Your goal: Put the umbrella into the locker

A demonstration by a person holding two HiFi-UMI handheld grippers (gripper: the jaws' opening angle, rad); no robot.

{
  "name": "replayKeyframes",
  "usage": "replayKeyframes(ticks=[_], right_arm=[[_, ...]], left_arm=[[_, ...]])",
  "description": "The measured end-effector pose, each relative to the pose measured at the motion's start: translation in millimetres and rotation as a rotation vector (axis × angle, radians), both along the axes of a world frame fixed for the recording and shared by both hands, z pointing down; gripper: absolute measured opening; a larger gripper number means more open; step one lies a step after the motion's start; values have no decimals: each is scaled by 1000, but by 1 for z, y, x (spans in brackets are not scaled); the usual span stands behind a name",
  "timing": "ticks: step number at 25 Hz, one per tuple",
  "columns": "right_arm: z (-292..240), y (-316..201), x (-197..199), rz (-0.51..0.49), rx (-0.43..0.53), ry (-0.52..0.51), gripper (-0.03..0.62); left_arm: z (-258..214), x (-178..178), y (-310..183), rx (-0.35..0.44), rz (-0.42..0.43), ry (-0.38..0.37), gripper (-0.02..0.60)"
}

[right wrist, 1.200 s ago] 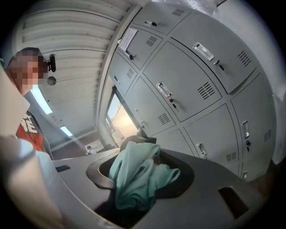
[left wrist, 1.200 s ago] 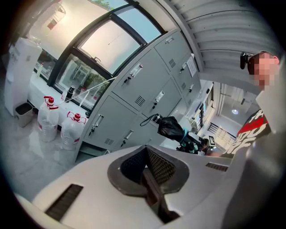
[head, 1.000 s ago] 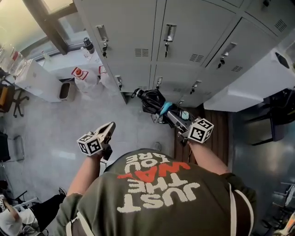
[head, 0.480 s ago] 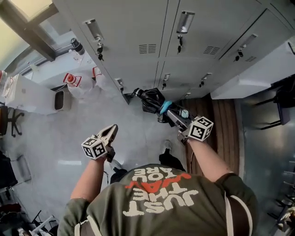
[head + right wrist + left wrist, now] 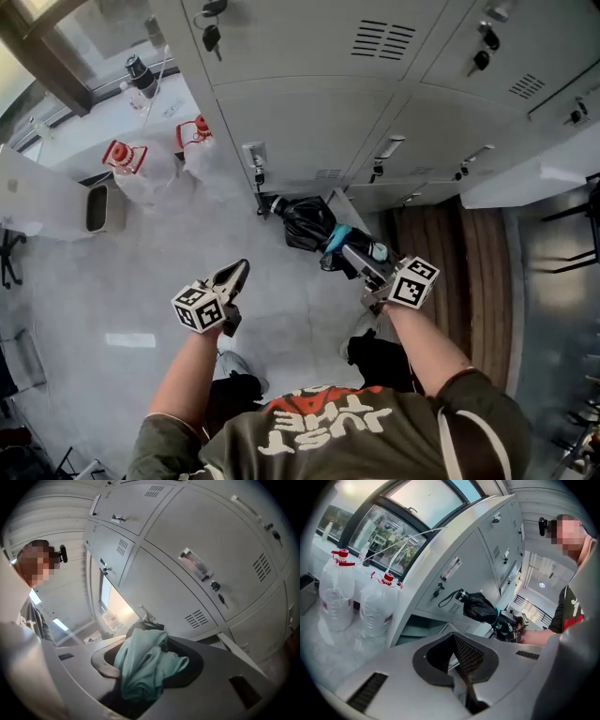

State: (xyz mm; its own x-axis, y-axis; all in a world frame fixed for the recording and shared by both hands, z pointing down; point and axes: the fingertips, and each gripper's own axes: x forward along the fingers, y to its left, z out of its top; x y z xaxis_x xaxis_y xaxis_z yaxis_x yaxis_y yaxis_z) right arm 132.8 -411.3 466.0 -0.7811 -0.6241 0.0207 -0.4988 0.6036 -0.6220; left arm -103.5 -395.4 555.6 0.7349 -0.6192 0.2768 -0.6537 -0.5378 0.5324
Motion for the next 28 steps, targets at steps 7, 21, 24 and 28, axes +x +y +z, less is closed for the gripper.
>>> replayKeyframes(ticks=[7,21,24,28], right_arm=[[-104,-1,-1,-59,-58,1,218],[54,-1,-6,93,-107,182,218],[80,9,-5,133,-158,257,218],[86,7,-9,208,-180,310,218]], left_arm=[[-61,44,10,-99,14,64,8],[50,50,0,32,198,114,9],[52,39,9,38,205,135,8],[36,29,21,60,231,160,8]])
